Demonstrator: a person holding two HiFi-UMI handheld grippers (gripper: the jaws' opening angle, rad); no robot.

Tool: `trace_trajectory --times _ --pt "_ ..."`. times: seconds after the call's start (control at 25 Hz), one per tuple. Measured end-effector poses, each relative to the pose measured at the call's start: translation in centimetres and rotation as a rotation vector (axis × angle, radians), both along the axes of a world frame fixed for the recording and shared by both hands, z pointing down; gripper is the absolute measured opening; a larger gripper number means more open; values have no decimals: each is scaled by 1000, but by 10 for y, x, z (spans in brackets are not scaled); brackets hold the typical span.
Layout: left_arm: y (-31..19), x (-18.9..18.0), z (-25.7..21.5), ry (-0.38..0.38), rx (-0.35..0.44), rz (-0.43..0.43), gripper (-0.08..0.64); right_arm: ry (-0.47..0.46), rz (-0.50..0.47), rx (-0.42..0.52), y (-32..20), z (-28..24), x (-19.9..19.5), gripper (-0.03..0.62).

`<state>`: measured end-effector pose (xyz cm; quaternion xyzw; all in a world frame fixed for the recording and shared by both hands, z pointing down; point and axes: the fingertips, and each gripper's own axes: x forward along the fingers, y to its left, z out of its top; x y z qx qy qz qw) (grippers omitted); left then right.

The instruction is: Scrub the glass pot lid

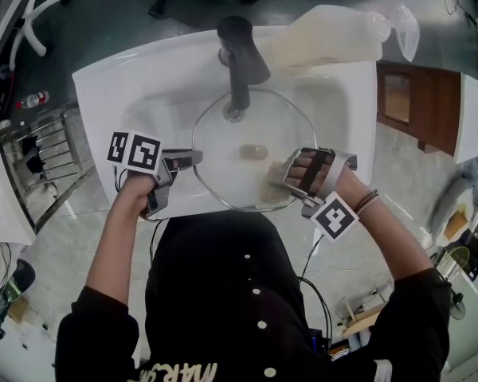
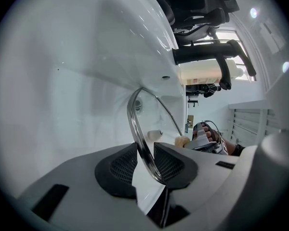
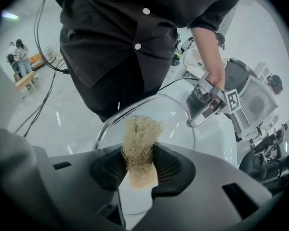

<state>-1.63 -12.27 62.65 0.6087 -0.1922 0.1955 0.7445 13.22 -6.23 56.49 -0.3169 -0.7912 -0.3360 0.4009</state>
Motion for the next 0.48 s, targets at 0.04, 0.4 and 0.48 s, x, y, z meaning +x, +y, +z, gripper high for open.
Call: trace_trajectory --times 0.04,0.4,0.48 --pt "0 0 0 0 0 0 126 5 -12 2 -1 -1 4 144" --pt "0 0 1 6 -6 4 126 66 -114 -3 -5 0 21 144" --pt "0 1 1 3 -7 6 126 53 -108 2 -6 -1 18 144"
